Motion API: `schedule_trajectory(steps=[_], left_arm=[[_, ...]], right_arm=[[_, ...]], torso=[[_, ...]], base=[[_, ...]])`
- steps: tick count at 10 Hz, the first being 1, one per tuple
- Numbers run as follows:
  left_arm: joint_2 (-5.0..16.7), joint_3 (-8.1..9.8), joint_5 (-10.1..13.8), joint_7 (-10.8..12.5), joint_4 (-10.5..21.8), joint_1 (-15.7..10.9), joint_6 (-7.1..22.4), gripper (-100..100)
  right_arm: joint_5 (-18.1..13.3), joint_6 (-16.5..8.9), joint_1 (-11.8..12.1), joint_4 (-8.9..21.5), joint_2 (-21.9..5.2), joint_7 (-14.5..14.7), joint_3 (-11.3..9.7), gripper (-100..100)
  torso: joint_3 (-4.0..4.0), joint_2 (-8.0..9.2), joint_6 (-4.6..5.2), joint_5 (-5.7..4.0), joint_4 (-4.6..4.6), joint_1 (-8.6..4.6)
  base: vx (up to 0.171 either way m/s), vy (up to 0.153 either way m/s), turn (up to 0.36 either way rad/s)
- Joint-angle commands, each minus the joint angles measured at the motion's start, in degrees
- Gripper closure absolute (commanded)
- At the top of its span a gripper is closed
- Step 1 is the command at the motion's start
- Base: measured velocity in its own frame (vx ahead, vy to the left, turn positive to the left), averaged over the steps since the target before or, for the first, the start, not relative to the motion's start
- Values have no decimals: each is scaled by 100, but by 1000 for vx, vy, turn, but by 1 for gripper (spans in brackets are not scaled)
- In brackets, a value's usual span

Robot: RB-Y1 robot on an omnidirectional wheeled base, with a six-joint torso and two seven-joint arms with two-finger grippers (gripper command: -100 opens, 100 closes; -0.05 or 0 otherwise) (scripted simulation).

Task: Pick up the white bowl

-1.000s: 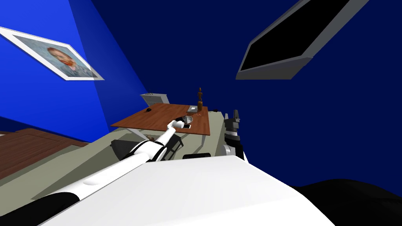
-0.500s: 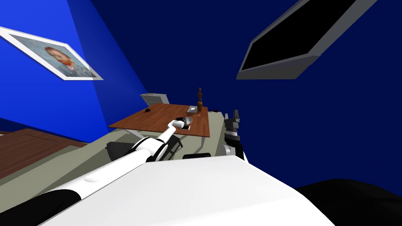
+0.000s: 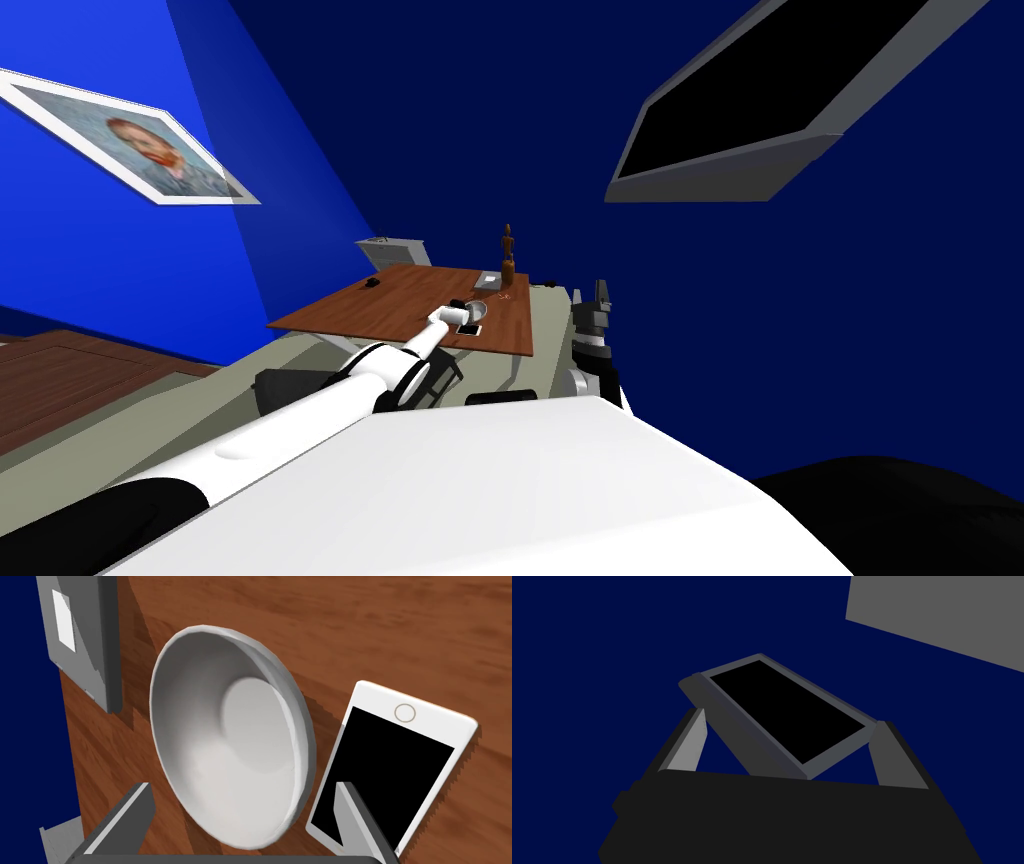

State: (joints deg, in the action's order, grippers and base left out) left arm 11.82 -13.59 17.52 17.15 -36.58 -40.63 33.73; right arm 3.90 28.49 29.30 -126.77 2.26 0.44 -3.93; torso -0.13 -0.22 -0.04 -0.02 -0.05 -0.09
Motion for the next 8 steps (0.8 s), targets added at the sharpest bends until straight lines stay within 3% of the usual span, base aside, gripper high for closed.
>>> schedule_trajectory(steps=[1, 5, 6, 7, 8], left_arm=[[-13, -17, 67, 17, 286, -141, 119, -100], [-49, -65, 165, 98, 820, -231, 467, -100], [-38, -56, 147, 78, 719, -214, 378, -100], [-39, -58, 149, 84, 733, -211, 400, 0], [-17, 109, 31, 106, 539, -47, 461, -100]], right_arm=[[0, 0, 0, 0, 0, 0, 0, 0], [0, 0, 0, 0, 0, 0, 0, 0], [0, 0, 0, 0, 0, 0, 0, 0], [0, 0, 0, 0, 0, 0, 0, 0], [0, 0, -1, 0, 0, 0, 0, 0]], torso=[[0, 0, 0, 0, 0, 0], [-3, -5, 1, 0, -1, -2], [-2, -3, 0, 0, -1, -3], [4, 7, 0, 1, 2, 3], [9, 16, 0, 2, 4, 8]], base=[[60, -14, 12], [73, -35, 12], [27, -20, 6], [5, -4, 0], [4, 2, -149]])
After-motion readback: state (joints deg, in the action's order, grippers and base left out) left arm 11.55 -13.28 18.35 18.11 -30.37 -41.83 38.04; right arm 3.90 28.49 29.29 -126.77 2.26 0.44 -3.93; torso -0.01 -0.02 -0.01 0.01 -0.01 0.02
